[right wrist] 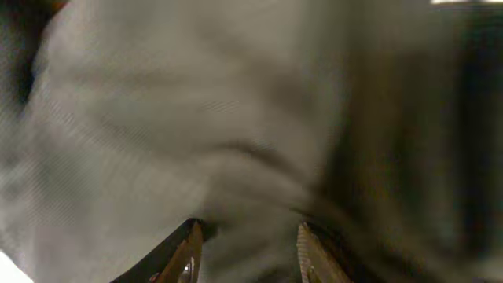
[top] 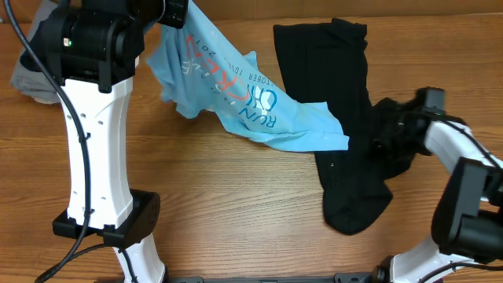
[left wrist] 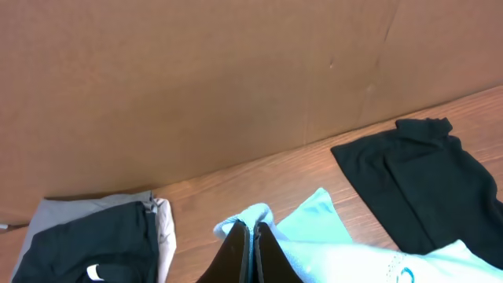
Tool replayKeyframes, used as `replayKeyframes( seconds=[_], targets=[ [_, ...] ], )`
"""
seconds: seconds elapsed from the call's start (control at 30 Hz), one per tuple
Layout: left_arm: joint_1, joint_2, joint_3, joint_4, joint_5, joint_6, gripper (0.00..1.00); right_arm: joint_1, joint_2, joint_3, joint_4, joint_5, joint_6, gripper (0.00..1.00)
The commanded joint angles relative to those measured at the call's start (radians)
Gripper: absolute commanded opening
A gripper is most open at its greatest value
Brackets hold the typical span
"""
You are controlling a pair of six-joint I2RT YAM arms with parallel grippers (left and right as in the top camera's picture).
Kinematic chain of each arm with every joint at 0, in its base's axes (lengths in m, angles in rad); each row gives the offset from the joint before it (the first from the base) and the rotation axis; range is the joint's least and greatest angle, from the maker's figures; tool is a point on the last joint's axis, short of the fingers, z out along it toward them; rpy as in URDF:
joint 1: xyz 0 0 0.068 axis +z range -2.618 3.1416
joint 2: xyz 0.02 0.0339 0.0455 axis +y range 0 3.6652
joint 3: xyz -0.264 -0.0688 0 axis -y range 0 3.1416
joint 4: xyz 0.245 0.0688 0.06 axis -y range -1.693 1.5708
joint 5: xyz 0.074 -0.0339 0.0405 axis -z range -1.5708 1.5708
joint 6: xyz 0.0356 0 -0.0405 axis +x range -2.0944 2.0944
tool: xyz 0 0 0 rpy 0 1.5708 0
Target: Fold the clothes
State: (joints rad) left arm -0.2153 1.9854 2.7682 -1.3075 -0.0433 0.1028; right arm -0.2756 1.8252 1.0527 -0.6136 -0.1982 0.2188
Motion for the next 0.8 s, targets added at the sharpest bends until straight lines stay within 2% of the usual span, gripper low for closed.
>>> replayKeyframes(
  seconds=[0.0,0.17,0.4,0.63,0.77],
  targets=[
    [0.000,-0.043,0.008,-0.021,-0.026,-0.021,0.04,-0.119,0.066,-0.012,0.019,0.039,0.021,0.43],
    [0.000,-0.043,0.008,-0.047,-0.081,-0.021,0.04,-0.295,0.090,0.031,0.026,0.008,0.021,0.44],
    [0.000,-0.043,0.008,-0.053,-0.092,-0.021,0.04,-0.505,0.090,0.206,0.003,-0.184,0.023,0.44],
    [0.000,-0.043,0.008,-0.057,-0.092,-0.021,0.04,-0.569,0.090,0.507,-0.201,-0.237,0.023,0.44],
    [0.000,-0.043,0.008,-0.058,-0.092,-0.021,0.04,-0.504,0.089,0.681,-0.342,-0.349,-0.064,0.45]
  ],
)
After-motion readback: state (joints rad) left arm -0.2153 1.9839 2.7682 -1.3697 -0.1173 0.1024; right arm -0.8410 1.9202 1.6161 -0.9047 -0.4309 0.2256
